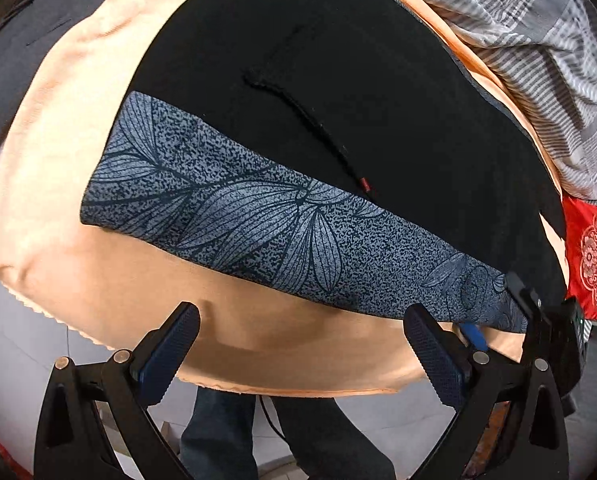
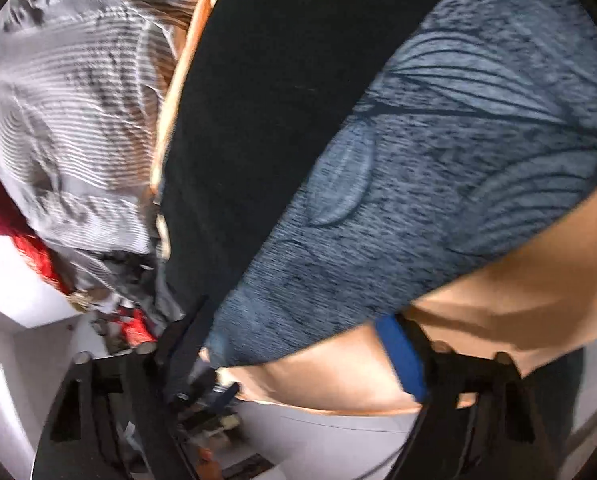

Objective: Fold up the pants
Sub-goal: 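Lower both grippers and pinch the grey waistband edge of the trousers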

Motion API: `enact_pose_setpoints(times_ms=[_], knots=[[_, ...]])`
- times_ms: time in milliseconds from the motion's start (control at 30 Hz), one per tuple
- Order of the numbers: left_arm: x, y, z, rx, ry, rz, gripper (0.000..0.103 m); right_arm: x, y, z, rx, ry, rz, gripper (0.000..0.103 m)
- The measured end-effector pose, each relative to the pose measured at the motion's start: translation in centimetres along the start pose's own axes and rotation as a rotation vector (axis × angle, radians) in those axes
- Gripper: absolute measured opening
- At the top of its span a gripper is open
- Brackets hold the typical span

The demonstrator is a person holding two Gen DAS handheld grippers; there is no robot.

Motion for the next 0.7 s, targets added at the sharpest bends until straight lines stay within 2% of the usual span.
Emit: enact_pose_setpoints(times_ms=[33,67,100,133,200,233,367,667,700], knots=[[0.0,0.0,-0.1,-0.007,0.001,0.003,0.102,0.1,0.3,-0.2,0.015,0.003,-0.008,0.071],[0.2,0.0,-0.2,-0.016,0.002,0.008,0.102,0.2,0.6,-0.5,0.027,0.01,-0.016,0.06],[0.2,0.1,-0.2,-0.025,0.005,0.011,0.102,0.3,0.6,-0.8,0.036,0.021,-0.023,0.045],[0.1,0.2,-0.2,-0.034,0.006,0.015,0.102,0.3,0.6,-1.2,0.04,0.037,-0.037,0.039],[0.2,0.3,-0.1,-0.058,0.003,0.027,0.102,0.5,1.0,-1.4,0.059,0.051,-0.053,0.019],[0.4,0.3,-0.1,-0.072,0.001,0.033,0.102,0.5,1.4,-1.4,0.075,0.055,-0.051,0.015],[0.6,0.5,-0.2,-0.144,-0.004,0.08,0.102,0.2,3.5,-0.4,0.14,0.065,-0.035,0.013],[2.4,1.8,0.2,-0.339,-0.045,0.259,0.102,0.3,5.9,0.7,0.129,0.087,0.014,0.013],[2.6,1.8,0.2,-0.354,-0.047,0.269,0.097,0.3,6.1,0.8,0.128,0.089,0.017,0.013]])
Point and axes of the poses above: each gripper's, at about its wrist camera, not at the fingertips, and z roughly against the way its jaws point, y to its left, x to its top, the point moved 6 cm from there along -z, roughly the way its jaws point, and after that the axes turned 8 degrees about y, right-handed, at the moved point
